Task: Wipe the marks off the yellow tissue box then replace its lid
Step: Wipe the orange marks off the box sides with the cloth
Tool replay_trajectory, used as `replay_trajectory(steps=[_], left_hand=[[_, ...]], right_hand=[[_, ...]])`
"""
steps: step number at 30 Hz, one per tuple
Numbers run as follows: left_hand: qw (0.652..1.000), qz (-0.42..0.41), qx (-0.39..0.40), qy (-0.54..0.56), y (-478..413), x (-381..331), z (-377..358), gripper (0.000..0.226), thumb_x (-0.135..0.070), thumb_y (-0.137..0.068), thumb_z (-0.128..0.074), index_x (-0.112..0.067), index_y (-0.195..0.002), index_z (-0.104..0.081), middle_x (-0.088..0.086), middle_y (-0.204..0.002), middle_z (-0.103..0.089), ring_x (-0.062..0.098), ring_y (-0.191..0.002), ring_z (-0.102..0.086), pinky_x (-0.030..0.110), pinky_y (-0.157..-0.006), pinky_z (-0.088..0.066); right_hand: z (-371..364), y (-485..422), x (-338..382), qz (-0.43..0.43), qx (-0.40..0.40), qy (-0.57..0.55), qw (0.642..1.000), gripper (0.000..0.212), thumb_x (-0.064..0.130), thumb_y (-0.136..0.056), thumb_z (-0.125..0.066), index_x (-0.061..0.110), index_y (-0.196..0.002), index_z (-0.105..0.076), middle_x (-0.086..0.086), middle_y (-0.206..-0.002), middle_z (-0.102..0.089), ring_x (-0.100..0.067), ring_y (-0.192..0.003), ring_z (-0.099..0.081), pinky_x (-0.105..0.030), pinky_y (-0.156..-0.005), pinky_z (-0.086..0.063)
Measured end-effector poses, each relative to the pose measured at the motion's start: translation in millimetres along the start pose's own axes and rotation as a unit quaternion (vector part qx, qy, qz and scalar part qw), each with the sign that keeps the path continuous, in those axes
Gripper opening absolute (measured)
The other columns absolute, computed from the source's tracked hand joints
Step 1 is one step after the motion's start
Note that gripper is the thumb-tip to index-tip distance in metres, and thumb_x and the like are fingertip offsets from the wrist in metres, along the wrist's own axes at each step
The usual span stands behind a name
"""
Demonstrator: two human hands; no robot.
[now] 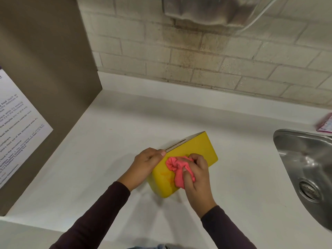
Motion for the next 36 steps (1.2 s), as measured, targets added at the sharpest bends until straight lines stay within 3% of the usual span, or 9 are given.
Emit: replay_trajectory(steps=[10, 14, 17, 21, 24, 27, 30, 33, 36], left_hand=[[1.0, -0.004, -0.01, -0.004, 1, 1, -3, 0.04, -0.061, -0.072, -0.05, -0.034, -0.094, -0.069, 0.0, -0.108, -0.063, 0.014, -0.107, -0.059, 0.044, -0.103, -0.041], [1.0, -0.008, 0.003, -0.011, 0, -1, -2, 0.045, -0.052, -0.081, -0.049, -0.012, -0.091, -0.066, 0.01, -0.106, -0.063, 0.021, -0.103, -0.059, 0.047, -0.101, -0.042], [1.0, -0.009, 0.0, -0.007, -1, 0, -1, 0.032, -0.039, -0.093, -0.049, -0.014, -0.1, -0.067, 0.007, -0.111, -0.063, 0.017, -0.105, -0.059, 0.042, -0.101, -0.042], [1.0, -0.002, -0.007, -0.013, -2, 2, -2, 0.033, -0.038, -0.093, -0.048, -0.015, -0.109, -0.065, 0.006, -0.113, -0.063, 0.017, -0.108, -0.057, 0.04, -0.102, -0.041], [1.0, 0.005, -0.014, -0.015, -1, 2, 0, 0.036, -0.04, -0.093, -0.047, -0.012, -0.106, -0.065, 0.008, -0.11, -0.063, 0.021, -0.105, -0.058, 0.039, -0.098, -0.042], [1.0, 0.007, -0.019, -0.018, -3, 1, 1, 0.036, -0.041, -0.093, -0.046, -0.012, -0.103, -0.065, 0.009, -0.107, -0.064, 0.022, -0.102, -0.059, 0.037, -0.093, -0.043], [1.0, 0.006, -0.017, -0.025, -2, 2, 1, 0.04, -0.043, -0.093, -0.046, -0.009, -0.104, -0.064, 0.011, -0.108, -0.064, 0.022, -0.101, -0.059, 0.04, -0.095, -0.043], [0.999, -0.009, -0.011, -0.031, -1, 2, -1, 0.044, -0.049, -0.089, -0.047, -0.007, -0.091, -0.061, 0.019, -0.106, -0.062, 0.028, -0.1, -0.059, 0.043, -0.093, -0.043], [0.999, -0.015, -0.01, -0.038, 0, 1, -2, 0.034, -0.054, -0.084, -0.046, -0.02, -0.086, -0.051, 0.02, -0.099, -0.06, 0.031, -0.099, -0.058, 0.04, -0.09, -0.044]], right_hand=[[-11, 12, 14, 0.069, 0.091, 0.027, 0.993, 0.037, 0.018, -0.085, -0.04, 0.021, -0.112, -0.065, 0.011, -0.106, -0.047, -0.009, -0.098, -0.041, -0.012, -0.089, -0.03], [-2, 18, 13, 0.087, 0.166, 0.035, 0.982, 0.037, 0.019, -0.084, -0.041, 0.023, -0.112, -0.065, 0.008, -0.106, -0.053, -0.011, -0.096, -0.042, -0.018, -0.088, -0.033], [7, 24, 8, 0.107, 0.211, 0.049, 0.97, 0.034, 0.017, -0.086, -0.043, 0.023, -0.111, -0.065, 0.001, -0.106, -0.058, -0.013, -0.096, -0.043, -0.021, -0.088, -0.033], [21, 31, -1, 0.061, 0.242, 0.032, 0.968, 0.033, 0.006, -0.083, -0.047, 0.02, -0.103, -0.07, 0.017, -0.104, -0.052, -0.012, -0.097, -0.043, -0.021, -0.087, -0.035], [38, 33, -7, 0.013, 0.276, 0.004, 0.961, 0.028, 0.005, -0.08, -0.046, 0.014, -0.09, -0.071, 0.009, -0.097, -0.055, -0.014, -0.092, -0.048, -0.024, -0.083, -0.039], [62, 22, -10, -0.144, 0.19, -0.163, 0.957, 0.024, 0.01, -0.085, -0.045, 0.003, -0.091, -0.067, -0.005, -0.093, -0.064, -0.016, -0.083, -0.061, -0.031, -0.074, -0.047], [70, 6, -22, -0.279, 0.1, -0.292, 0.909, 0.027, 0.007, -0.095, -0.042, 0.002, -0.111, -0.064, -0.007, -0.102, -0.068, -0.016, -0.081, -0.065, -0.033, -0.081, -0.051], [70, -8, -29, -0.306, 0.026, -0.429, 0.85, 0.043, 0.015, -0.099, -0.028, 0.015, -0.093, -0.071, 0.002, -0.092, -0.075, -0.016, -0.079, -0.069, -0.024, -0.065, -0.056], [71, -20, -37, -0.332, -0.054, -0.448, 0.828, 0.037, 0.015, -0.099, -0.026, 0.008, -0.097, -0.063, -0.001, -0.086, -0.075, -0.017, -0.068, -0.066, -0.024, -0.062, -0.057]])
Point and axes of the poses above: each hand's wrist, its own y-axis away from the middle knuckle, its own z-axis out of the back of the hand, x = y × z, the point moved 2 cm from there along -y, towards the middle knuckle
